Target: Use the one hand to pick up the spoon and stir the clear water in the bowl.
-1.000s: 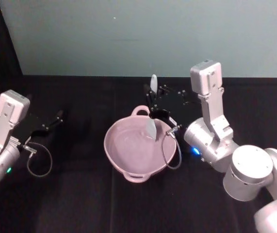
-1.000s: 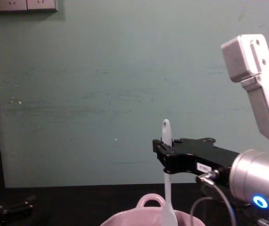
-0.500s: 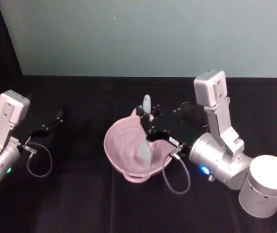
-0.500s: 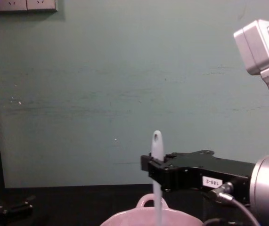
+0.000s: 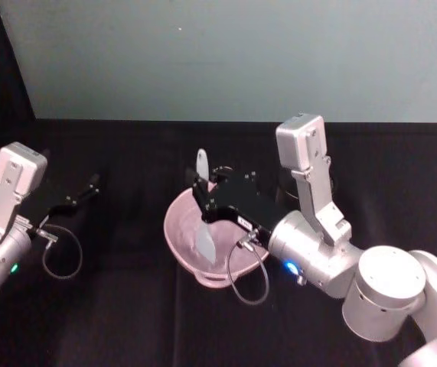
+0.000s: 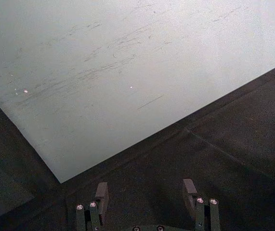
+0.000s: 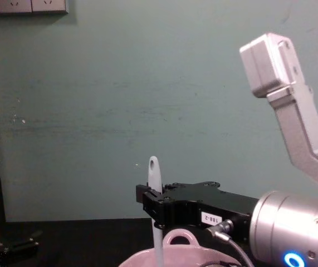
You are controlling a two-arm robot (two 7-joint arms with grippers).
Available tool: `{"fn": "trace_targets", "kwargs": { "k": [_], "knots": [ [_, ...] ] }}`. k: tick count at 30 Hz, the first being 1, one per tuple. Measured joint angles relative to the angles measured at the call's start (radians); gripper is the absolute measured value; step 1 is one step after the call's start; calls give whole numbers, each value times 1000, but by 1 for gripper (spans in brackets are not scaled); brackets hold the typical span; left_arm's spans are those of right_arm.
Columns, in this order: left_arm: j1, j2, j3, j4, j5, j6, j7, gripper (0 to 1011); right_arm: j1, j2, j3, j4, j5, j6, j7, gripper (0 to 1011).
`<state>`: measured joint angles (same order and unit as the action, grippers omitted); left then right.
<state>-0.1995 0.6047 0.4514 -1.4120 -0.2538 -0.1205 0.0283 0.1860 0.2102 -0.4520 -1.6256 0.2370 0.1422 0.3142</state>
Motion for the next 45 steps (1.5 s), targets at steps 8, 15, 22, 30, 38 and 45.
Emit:
{"fn": "trace_targets", "kwargs": {
  "k": [8,15,22,30,38,45],
  "knots": [
    [0,0,0,0,0,0,0,1011,38,-31,10,68,-50,-42,-53,127],
    [0,0,0,0,0,0,0,1011,46,-39,34,87,-90,-52,-80,127],
    [0,0,0,0,0,0,0,1011,34,-19,52,64,-101,-20,-65,127],
    [0,0,0,0,0,0,0,1011,-13,32,70,-21,-64,24,-2,127],
    [0,0,0,0,0,0,0,1011,-55,53,61,-77,-18,36,26,127],
    [0,0,0,0,0,0,0,1011,-69,32,49,-67,7,-7,13,127]
  ]
}}
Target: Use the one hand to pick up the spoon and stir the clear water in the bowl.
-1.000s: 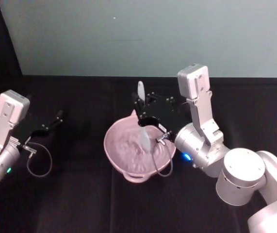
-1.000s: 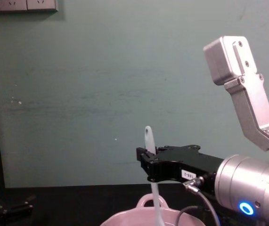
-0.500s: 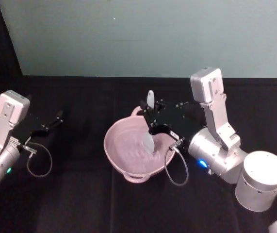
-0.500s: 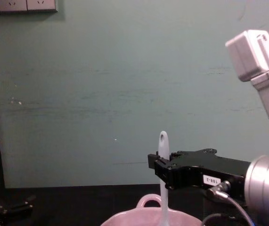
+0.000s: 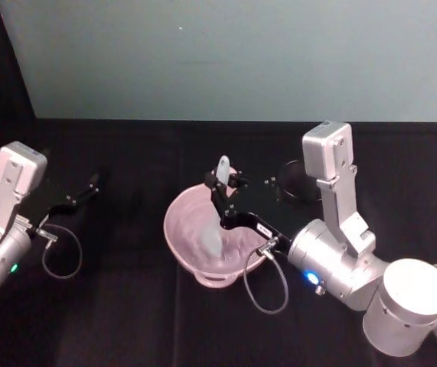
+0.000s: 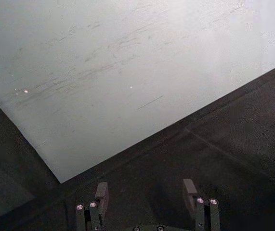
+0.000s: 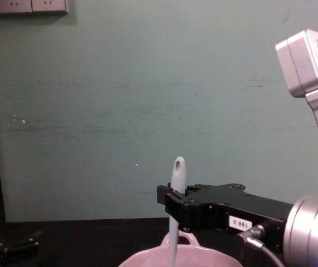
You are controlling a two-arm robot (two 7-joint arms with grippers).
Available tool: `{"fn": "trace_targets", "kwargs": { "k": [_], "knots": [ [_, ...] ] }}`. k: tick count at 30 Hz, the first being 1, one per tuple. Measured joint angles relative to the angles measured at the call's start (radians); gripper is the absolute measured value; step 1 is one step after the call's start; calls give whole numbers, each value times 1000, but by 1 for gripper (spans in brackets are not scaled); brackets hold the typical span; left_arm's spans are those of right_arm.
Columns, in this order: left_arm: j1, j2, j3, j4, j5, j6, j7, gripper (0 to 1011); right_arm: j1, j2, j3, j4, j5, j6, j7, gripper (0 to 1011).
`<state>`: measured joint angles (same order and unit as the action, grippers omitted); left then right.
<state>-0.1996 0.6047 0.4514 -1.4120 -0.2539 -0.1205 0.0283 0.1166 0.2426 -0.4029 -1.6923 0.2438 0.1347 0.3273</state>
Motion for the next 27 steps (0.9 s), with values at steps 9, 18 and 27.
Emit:
{"fn": "trace_targets", "kwargs": {
  "k": [9,18,27],
  "knots": [
    [0,0,0,0,0,0,0,1011,-8,-39,31,22,25,-89,-49,127],
    [0,0,0,0,0,0,0,1011,-36,-51,85,-20,78,-124,-73,127],
    [0,0,0,0,0,0,0,1011,-71,-52,127,-106,129,-61,-118,127]
  ]
}}
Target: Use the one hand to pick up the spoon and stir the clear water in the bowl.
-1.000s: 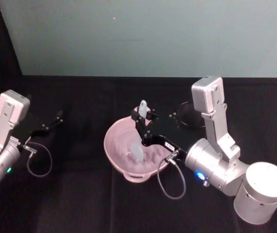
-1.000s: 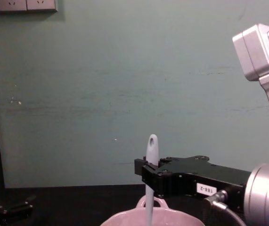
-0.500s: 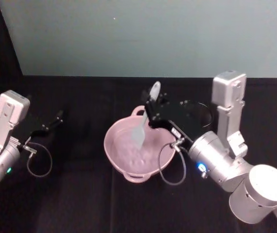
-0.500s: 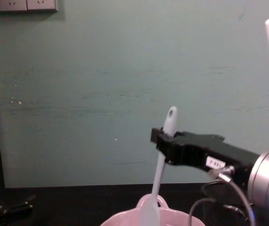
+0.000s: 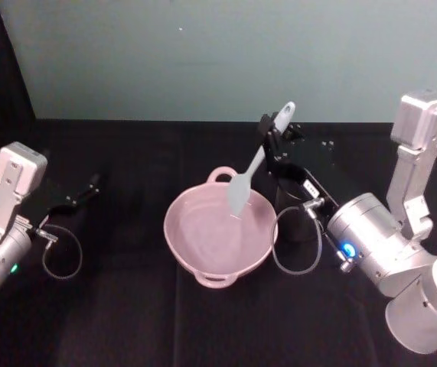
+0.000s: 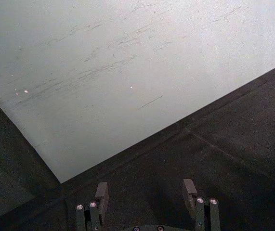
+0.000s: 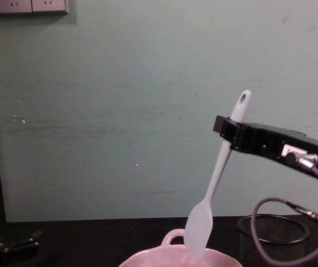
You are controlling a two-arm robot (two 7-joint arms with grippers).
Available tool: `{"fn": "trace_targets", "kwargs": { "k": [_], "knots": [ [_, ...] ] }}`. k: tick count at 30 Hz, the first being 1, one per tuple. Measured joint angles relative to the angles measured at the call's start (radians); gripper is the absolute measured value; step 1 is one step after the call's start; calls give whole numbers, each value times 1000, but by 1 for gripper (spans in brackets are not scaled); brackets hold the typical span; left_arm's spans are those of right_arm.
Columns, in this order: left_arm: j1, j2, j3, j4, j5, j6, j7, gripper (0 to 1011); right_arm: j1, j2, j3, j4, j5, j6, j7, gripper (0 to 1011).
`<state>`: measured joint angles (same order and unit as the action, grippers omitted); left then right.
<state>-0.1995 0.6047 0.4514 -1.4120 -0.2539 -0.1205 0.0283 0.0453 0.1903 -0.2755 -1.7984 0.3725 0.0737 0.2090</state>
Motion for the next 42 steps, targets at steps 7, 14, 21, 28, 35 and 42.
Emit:
{"fn": "trace_targets", "kwargs": {
  "k": [7,14,21,28,35,42],
  "knots": [
    [0,0,0,0,0,0,0,1011,-18,6,33,-103,35,140,-71,127],
    [0,0,0,0,0,0,0,1011,-19,2,62,-156,79,235,-120,127],
    [0,0,0,0,0,0,0,1011,-26,-3,94,-182,108,249,-157,127],
    [0,0,0,0,0,0,0,1011,-27,-5,133,-174,125,233,-184,127],
    [0,0,0,0,0,0,0,1011,-10,-6,173,-132,134,207,-205,127],
    [0,0,0,0,0,0,0,1011,12,-10,186,-84,140,181,-206,127]
  ]
}}
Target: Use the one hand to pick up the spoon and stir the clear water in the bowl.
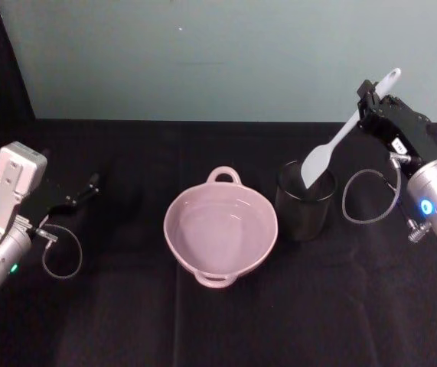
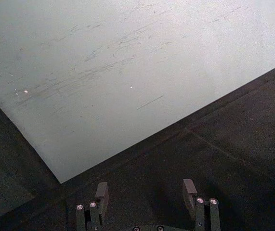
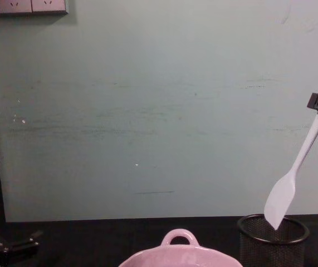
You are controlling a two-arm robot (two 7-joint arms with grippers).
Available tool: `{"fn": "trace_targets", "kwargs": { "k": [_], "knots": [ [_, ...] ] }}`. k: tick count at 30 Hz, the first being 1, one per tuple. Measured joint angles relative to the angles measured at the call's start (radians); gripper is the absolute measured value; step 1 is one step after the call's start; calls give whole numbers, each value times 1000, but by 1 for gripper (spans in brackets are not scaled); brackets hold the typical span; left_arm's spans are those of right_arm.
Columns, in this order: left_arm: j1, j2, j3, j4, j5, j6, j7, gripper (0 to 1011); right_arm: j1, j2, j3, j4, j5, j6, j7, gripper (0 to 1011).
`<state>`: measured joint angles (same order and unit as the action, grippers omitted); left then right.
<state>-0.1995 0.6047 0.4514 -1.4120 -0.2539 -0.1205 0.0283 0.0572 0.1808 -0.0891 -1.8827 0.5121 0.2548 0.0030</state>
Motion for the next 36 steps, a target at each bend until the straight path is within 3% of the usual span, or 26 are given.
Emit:
{"fn": "trace_targets", "kwargs": {
  "k": [17,36],
  "knots": [
    [0,0,0,0,0,0,0,1011,51,-39,12,147,71,-63,23,127],
    [0,0,0,0,0,0,0,1011,39,-39,-14,230,103,-102,21,127]
  ]
}}
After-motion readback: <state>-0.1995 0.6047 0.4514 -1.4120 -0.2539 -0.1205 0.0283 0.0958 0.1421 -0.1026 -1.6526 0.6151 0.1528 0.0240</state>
